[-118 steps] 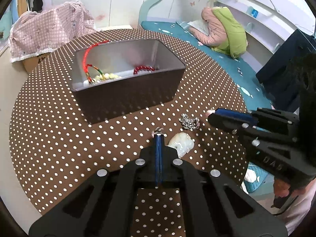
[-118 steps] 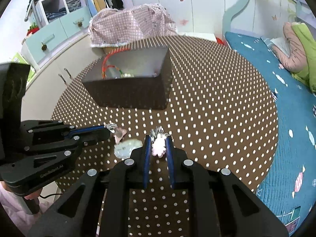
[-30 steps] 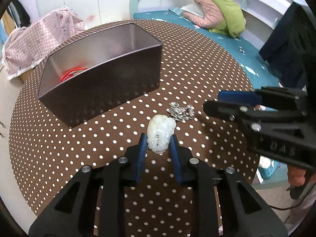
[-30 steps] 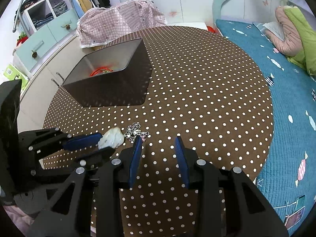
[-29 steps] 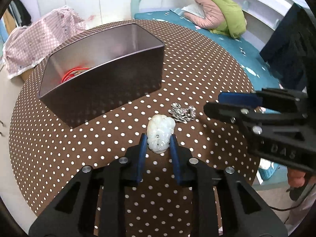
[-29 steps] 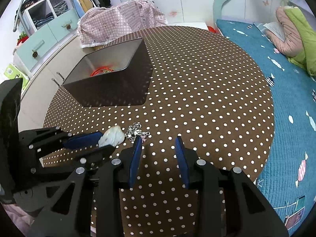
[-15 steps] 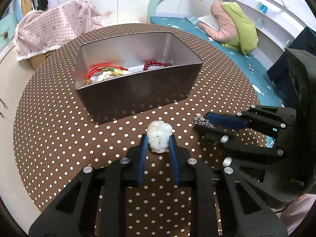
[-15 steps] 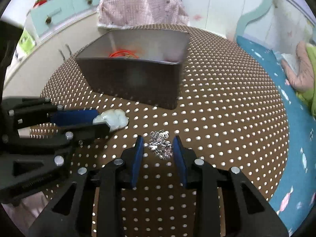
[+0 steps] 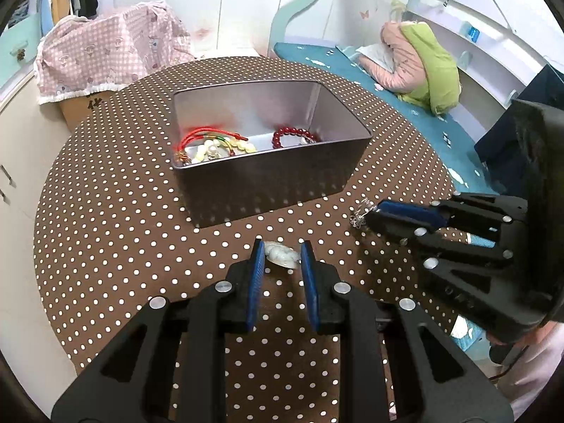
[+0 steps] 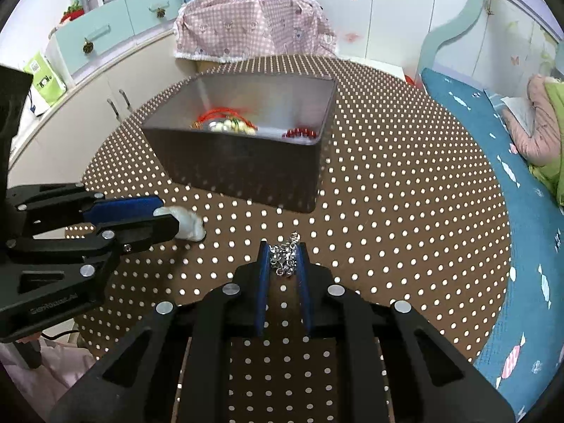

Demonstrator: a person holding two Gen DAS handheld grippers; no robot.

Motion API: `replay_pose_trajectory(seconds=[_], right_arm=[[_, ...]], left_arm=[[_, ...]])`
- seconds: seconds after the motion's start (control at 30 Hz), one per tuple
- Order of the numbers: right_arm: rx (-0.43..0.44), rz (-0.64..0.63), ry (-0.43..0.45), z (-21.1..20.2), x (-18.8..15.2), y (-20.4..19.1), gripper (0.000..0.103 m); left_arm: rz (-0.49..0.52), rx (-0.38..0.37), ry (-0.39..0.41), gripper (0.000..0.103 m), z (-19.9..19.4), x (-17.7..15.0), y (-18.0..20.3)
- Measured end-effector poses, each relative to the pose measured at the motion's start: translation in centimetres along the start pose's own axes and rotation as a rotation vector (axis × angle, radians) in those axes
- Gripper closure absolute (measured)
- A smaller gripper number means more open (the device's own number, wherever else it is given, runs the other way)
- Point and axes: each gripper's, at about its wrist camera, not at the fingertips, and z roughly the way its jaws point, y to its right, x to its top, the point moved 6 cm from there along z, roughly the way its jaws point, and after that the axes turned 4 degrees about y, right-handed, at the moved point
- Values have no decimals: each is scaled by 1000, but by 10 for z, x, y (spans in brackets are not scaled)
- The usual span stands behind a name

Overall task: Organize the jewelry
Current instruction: 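Drop the jade pendant and silver chain into the grey tray, opening both tools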

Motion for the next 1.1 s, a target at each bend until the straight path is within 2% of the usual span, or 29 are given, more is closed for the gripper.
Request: replay_pose_trajectory(seconds=[0.53, 0.77, 0.93, 1.1], right_arm=[[-7, -6, 112, -31, 37, 2, 89], [10, -40, 179, -41, 66, -7, 89], [26, -60, 207, -40, 85, -12, 89], [38, -54, 184, -19, 96, -9, 89]], left_arm=[[-15, 14, 60, 82, -28, 9, -8], [25, 37, 131, 82, -51, 36, -4], [48, 46, 211, 82, -70, 66, -3], [36, 50, 212, 82, -56, 85, -10]])
